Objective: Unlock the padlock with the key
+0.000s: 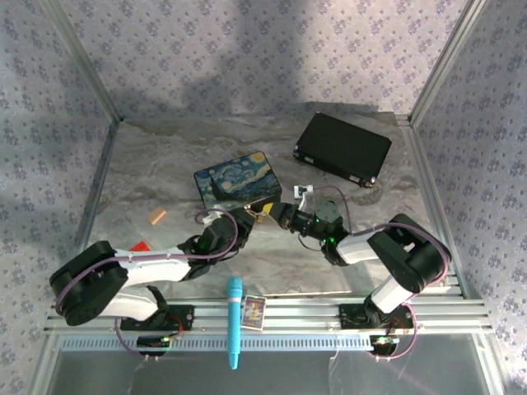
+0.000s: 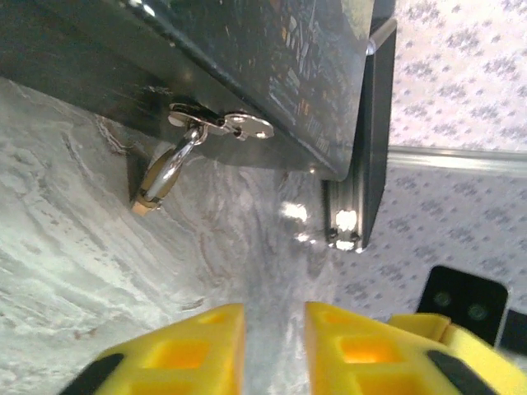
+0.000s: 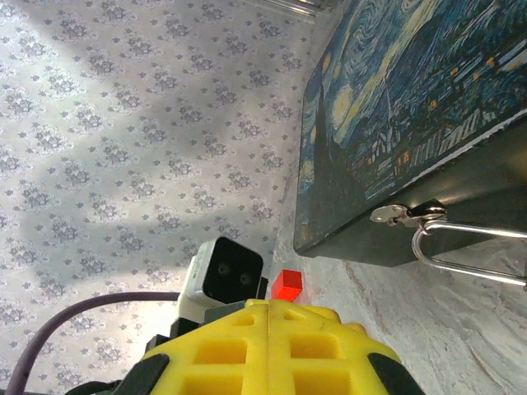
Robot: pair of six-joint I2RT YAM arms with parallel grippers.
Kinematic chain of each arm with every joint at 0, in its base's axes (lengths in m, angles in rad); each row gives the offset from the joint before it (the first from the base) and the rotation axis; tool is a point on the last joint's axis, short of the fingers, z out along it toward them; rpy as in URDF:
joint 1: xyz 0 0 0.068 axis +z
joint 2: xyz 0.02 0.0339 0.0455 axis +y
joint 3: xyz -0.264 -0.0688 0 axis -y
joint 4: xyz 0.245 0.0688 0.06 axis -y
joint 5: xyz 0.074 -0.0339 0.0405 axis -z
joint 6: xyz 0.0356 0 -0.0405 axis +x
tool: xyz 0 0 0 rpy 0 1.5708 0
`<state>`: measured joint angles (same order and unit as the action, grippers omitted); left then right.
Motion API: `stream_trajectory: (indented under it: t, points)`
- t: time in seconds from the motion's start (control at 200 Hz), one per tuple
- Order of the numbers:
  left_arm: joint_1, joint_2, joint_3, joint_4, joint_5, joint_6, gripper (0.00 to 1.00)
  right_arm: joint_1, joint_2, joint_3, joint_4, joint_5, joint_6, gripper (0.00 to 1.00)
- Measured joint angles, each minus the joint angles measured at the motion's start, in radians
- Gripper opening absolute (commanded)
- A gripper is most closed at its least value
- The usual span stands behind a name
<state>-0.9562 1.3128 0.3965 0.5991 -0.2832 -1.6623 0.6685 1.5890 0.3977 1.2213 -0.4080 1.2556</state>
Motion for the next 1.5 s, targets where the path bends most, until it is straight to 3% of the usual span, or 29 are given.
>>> stream_trajectory:
  t: [0.16,0.3,0.46,0.72,0.955,1.294,1.369,1.399,1.434,1.454,1.474,1.499]
  points:
    - [-0.015,-0.074,0.000,-0.022,-0.034,-0.005,0.26,-0.002,0.000,-0.004,-0.001,0.031,0.000,0.00]
    - [-0.021,-0.128,0.000,-0.034,-0.064,0.003,0.49,-0.003,0.000,-0.006,-0.014,0.050,0.000,0.00]
    - [-0.021,-0.110,-0.001,-0.023,-0.077,-0.004,0.51,0.017,0.000,0.025,-0.031,0.053,0.000,0.00]
    - [-0.019,-0.066,-0.003,0.026,-0.101,-0.003,0.29,0.073,0.061,0.086,-0.011,0.064,-0.006,0.00]
    - [-0.021,-0.079,-0.014,0.017,-0.109,-0.008,0.29,0.080,0.089,0.085,0.002,0.065,0.001,0.00]
    - [-0.021,-0.100,-0.015,0.010,-0.133,-0.002,0.00,0.087,0.096,0.085,-0.001,0.063,0.003,0.00]
    - [-0.021,-0.116,-0.015,-0.006,-0.134,0.004,0.00,0.088,0.096,0.085,0.001,0.056,0.003,0.00]
    - [-0.021,-0.123,-0.015,-0.019,-0.134,0.013,0.00,0.088,0.096,0.085,0.002,0.050,0.003,0.12]
    - [-0.021,-0.136,-0.014,-0.040,-0.134,0.027,0.00,0.087,0.096,0.085,0.002,0.035,0.000,0.39]
    - [-0.021,-0.144,-0.012,-0.059,-0.134,0.040,0.00,0.084,0.095,0.085,-0.001,0.026,-0.002,0.59]
    - [-0.021,-0.153,-0.007,-0.082,-0.135,0.055,0.00,0.080,0.094,0.085,-0.004,0.013,-0.006,0.93]
    - [-0.021,-0.163,0.004,-0.120,-0.134,0.078,0.00,0.075,0.089,0.085,-0.016,-0.003,-0.012,0.99]
